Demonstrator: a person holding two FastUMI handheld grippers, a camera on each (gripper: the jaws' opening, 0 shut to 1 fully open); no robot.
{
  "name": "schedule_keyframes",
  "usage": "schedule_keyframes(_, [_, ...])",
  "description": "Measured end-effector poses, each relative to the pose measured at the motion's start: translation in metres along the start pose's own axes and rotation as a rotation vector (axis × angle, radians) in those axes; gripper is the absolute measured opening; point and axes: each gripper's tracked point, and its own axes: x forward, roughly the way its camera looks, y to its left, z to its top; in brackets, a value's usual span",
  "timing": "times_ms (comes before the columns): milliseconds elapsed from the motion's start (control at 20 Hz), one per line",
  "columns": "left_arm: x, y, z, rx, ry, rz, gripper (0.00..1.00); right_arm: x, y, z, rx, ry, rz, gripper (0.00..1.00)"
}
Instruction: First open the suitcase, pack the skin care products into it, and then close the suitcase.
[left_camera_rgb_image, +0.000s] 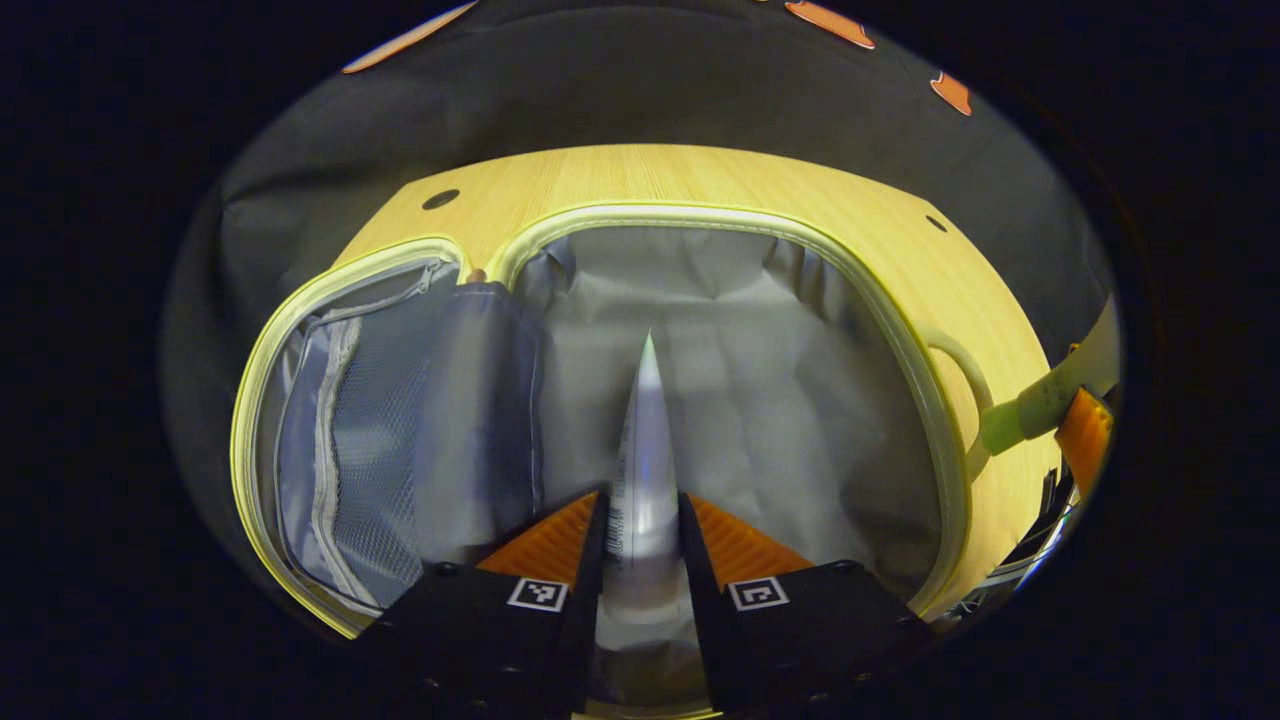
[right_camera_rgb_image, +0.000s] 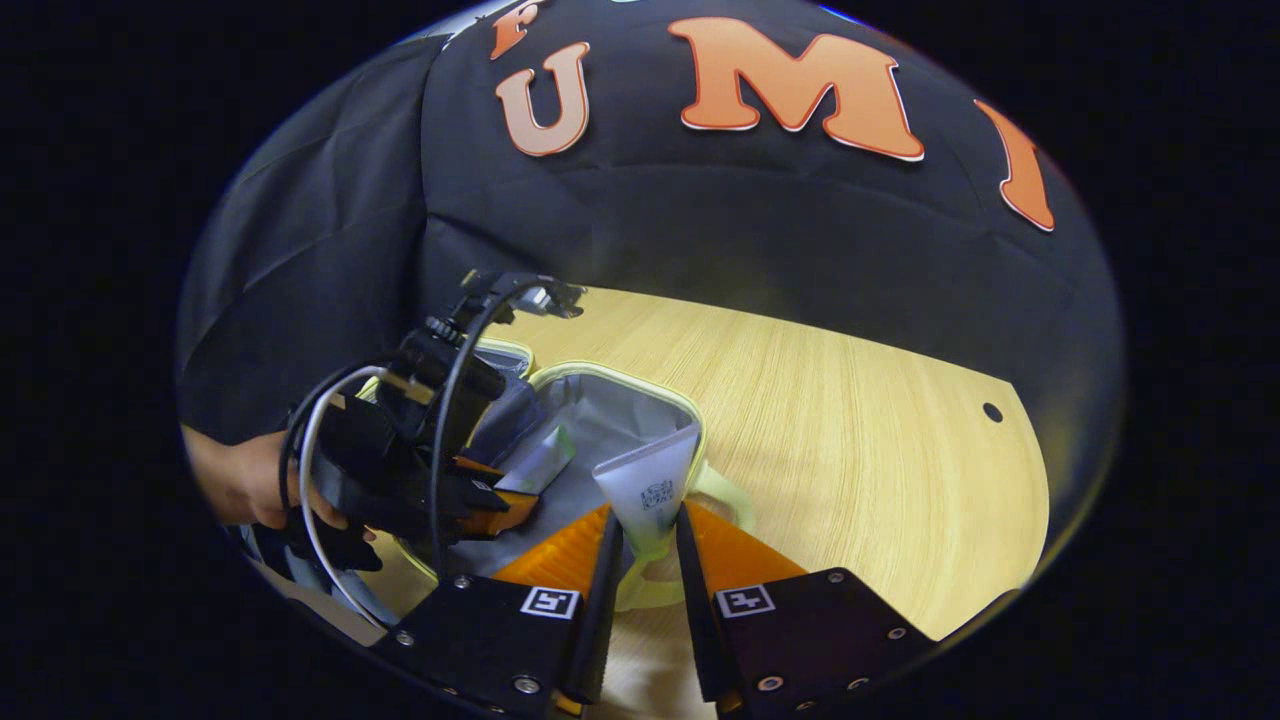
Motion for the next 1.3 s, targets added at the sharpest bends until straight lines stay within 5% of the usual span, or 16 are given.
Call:
schedule_keyframes(100, [-0.015, -0.011, 0.007, -0.051, -0.072, -0.067, 0.46, 0.006, 0.002, 0.000, 0.007, 0.015, 0.006, 0.36])
schedule_keyframes(250, [-0.051, -0.008, 0.011, -0.103, -0.139, -0.096, 0.76, 0.016, 0.009, -0.005, 0.016, 0.055, 0.035, 0.36])
schedule_keyframes(350, [-0.070, 0.000, 0.012, -0.158, -0.175, -0.109, 0.79, 0.023, 0.017, -0.006, 0.021, 0.074, 0.053, 0.36])
schedule_keyframes(600, [-0.119, 0.070, 0.023, -0.232, -0.291, -0.011, 0.96, 0.045, 0.037, -0.025, 0.014, 0.166, 0.083, 0.36])
schedule_keyframes(1000, [-0.156, 0.225, -0.017, -0.418, -0.321, 0.211, 0.98, 0.068, 0.042, -0.054, 0.030, 0.291, 0.031, 0.31])
schedule_keyframes(1300, [-0.146, 0.319, -0.050, -0.515, -0.317, 0.320, 0.98, 0.080, 0.046, -0.045, 0.095, 0.267, 0.005, 0.47])
